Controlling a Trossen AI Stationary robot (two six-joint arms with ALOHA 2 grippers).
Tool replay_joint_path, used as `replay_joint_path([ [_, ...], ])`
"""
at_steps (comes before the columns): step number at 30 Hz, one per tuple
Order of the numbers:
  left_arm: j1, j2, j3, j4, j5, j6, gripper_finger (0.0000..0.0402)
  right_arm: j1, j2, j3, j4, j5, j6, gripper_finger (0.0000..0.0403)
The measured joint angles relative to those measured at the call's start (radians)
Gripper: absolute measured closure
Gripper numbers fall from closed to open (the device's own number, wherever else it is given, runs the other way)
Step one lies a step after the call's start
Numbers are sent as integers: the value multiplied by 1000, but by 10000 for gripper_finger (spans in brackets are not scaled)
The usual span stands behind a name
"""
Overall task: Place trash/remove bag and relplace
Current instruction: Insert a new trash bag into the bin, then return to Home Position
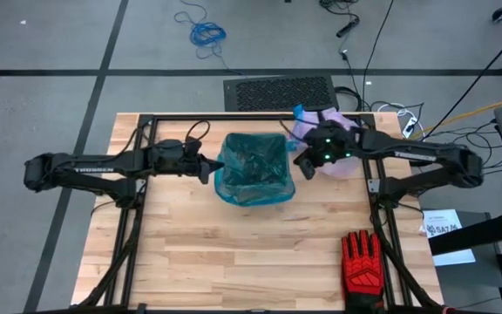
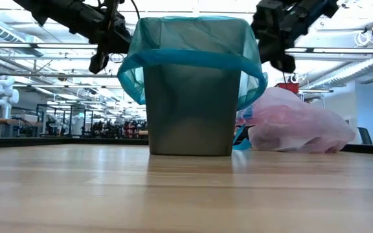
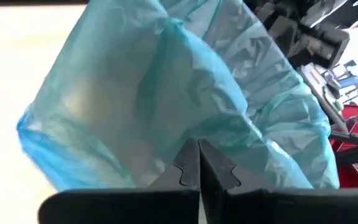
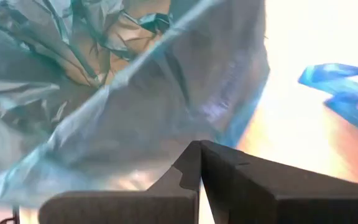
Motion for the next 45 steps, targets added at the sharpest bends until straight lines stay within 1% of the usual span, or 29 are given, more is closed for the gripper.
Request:
replay_joint_path([
  [4, 13, -43, 0, -30, -3, 10, 402, -19, -89, 0, -84, 2, -5, 403],
  [10, 29, -122, 25, -70, -4, 128, 402, -34, -213, 0, -114, 8, -14, 403],
  [12, 32, -158, 44, -114, -5, 174, 402, -32, -253, 0, -114, 8, -62, 403],
  [15, 32, -222, 55, -114, -7, 276, 402, -29, -317, 0, -118, 17, -153, 403],
  [17, 30, -269, 55, -125, -36, 357, 402, -15, -364, -3, -115, 70, -224, 403],
  [19, 19, -325, 41, -144, -108, 385, 402, 12, -419, -28, -96, 148, -286, 403],
  [21, 2, -408, 2, -153, -162, 401, 402, 47, -480, -83, -39, 218, -311, 403],
  [25, -38, -536, -114, -111, -238, 416, 402, 129, -625, -272, 191, 360, -319, 403],
  [28, -58, -590, -217, -65, -290, 420, 402, 180, -700, -429, 352, 459, -314, 403],
  [31, -65, -610, -276, -15, -311, 458, 402, 211, -746, -550, 436, 525, -303, 403],
  [35, -66, -635, -298, -67, -354, 512, 402, 224, -792, -641, 473, 538, -282, 403],
  [38, -66, -661, -298, -165, -378, 510, 402, 233, -828, -681, 489, 515, -277, 403],
  [40, -66, -694, -298, -267, -378, 494, 402, 241, -871, -702, 544, 474, -313, 403],
  [42, -66, -733, -299, -379, -379, 463, 402, 241, -920, -735, 554, 454, -320, 403],
  [44, -67, -779, -320, -421, -374, 443, 402, 241, -974, -783, 548, 446, -316, 403],
  [45, -70, -803, -342, -407, -357, 443, 402, 241, -1001, -810, 549, 443, -306, 403],
])
